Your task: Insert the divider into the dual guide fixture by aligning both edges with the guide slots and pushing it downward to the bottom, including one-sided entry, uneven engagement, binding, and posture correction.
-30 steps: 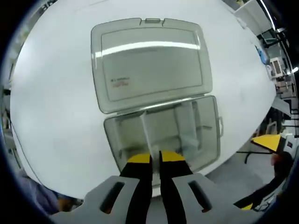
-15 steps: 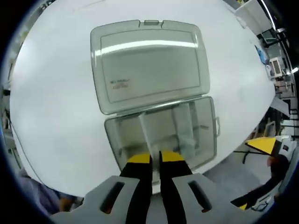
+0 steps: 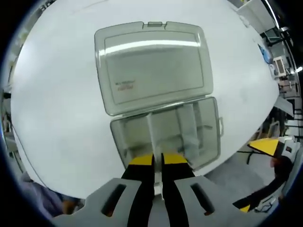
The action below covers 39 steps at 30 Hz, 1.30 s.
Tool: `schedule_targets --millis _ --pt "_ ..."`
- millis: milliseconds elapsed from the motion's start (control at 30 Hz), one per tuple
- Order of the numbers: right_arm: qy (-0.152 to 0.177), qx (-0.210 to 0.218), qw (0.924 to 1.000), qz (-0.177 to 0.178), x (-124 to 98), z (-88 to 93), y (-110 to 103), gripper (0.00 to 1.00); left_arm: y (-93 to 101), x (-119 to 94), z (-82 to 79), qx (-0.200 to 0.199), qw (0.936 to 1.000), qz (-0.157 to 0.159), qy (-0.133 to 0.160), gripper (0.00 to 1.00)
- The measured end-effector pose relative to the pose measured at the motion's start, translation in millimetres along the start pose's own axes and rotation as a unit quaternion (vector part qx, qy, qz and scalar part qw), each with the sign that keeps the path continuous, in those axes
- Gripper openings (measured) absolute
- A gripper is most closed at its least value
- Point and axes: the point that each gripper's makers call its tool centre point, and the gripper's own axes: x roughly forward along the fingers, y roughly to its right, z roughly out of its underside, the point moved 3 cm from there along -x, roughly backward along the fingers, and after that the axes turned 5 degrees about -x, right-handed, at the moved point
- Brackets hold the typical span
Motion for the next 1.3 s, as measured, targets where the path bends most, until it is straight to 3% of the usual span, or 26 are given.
schedule_targets --millis 467,1300 --pt "0.002 0.006 1.0 0.003 -1.7 2.8 2.2 0.64 6.7 4.7 -0.9 0.003 1.0 -0.001 -0.002 0.01" --pt "0.004 0.003 1.0 0.001 0.2 0.9 1.8 0.63 -1.7 1.4 2.0 -0.024 0.9996 0.006 0.013 0.01"
